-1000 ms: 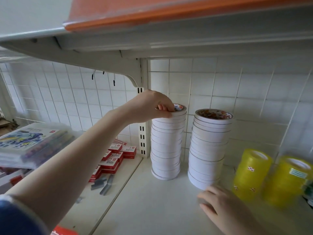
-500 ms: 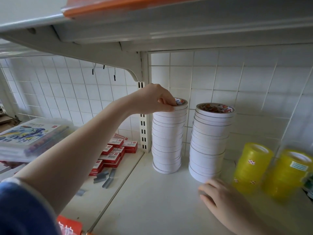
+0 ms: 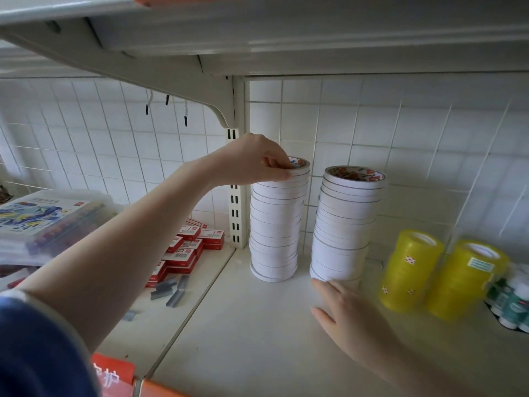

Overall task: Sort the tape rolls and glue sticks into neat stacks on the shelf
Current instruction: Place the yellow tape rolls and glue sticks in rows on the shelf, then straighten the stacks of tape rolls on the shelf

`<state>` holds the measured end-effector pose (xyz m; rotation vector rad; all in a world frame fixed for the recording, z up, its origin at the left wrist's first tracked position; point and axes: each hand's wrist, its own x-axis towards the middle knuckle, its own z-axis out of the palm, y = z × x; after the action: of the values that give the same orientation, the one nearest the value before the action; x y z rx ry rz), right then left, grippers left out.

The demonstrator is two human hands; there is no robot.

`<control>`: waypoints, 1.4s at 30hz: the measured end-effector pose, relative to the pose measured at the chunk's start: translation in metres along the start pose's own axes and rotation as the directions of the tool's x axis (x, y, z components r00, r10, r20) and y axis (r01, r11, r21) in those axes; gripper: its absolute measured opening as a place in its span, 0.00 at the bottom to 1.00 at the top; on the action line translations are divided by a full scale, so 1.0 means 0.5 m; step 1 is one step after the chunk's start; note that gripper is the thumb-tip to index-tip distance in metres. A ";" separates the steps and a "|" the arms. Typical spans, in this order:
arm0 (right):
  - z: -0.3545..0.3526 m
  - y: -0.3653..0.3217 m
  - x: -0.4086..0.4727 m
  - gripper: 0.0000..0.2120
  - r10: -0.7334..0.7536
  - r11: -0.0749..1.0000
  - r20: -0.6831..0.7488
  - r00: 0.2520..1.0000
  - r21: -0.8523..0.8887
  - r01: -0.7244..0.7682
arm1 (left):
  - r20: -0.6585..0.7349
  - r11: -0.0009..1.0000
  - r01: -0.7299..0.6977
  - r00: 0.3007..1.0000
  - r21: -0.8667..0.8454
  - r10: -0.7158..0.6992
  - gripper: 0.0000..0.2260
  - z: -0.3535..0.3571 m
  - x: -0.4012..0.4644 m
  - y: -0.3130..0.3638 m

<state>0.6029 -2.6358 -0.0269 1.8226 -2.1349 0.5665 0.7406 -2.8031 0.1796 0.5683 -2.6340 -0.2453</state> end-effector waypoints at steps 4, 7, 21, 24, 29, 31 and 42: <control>0.002 -0.034 0.018 0.25 0.097 0.993 0.088 0.991 0.052 -0.101 | 0.005 0.999 -0.029 1.000 0.036 0.029 0.10 -0.003 -0.004 0.001; 0.005 -0.046 0.031 0.30 0.143 0.983 0.097 0.985 0.101 -0.153 | 0.023 0.997 -0.044 0.999 0.059 0.043 0.10 -0.006 -0.004 -0.001; 0.071 -0.093 0.111 0.29 0.424 0.798 0.017 0.905 0.465 -0.383 | 0.046 0.998 -0.053 0.997 -0.027 0.055 0.10 -0.012 0.009 -0.023; 0.092 -0.097 0.141 0.35 0.492 0.720 0.015 0.871 0.556 -0.416 | 0.073 0.998 -0.057 0.996 -0.019 0.058 0.10 -0.017 0.013 -0.022; 0.113 -0.111 0.160 0.53 0.553 0.659 0.030 0.833 0.595 -0.459 | 0.110 0.998 -0.060 0.992 0.011 0.058 0.11 -0.020 0.018 -0.026; 0.114 -0.112 0.161 0.57 0.553 0.676 0.031 0.833 0.568 -0.470 | 0.103 0.998 -0.070 0.992 0.008 0.069 0.11 -0.018 0.017 -0.029; 0.127 -0.118 0.168 0.61 0.580 0.695 0.045 0.813 0.494 -0.523 | 0.039 0.989 -0.145 0.989 0.035 0.144 0.12 -0.007 0.007 -0.046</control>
<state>0.6496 -2.7463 -0.0385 1.2343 -2.6252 1.4332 0.7472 -2.8256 0.1783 0.3854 -2.7050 -0.1632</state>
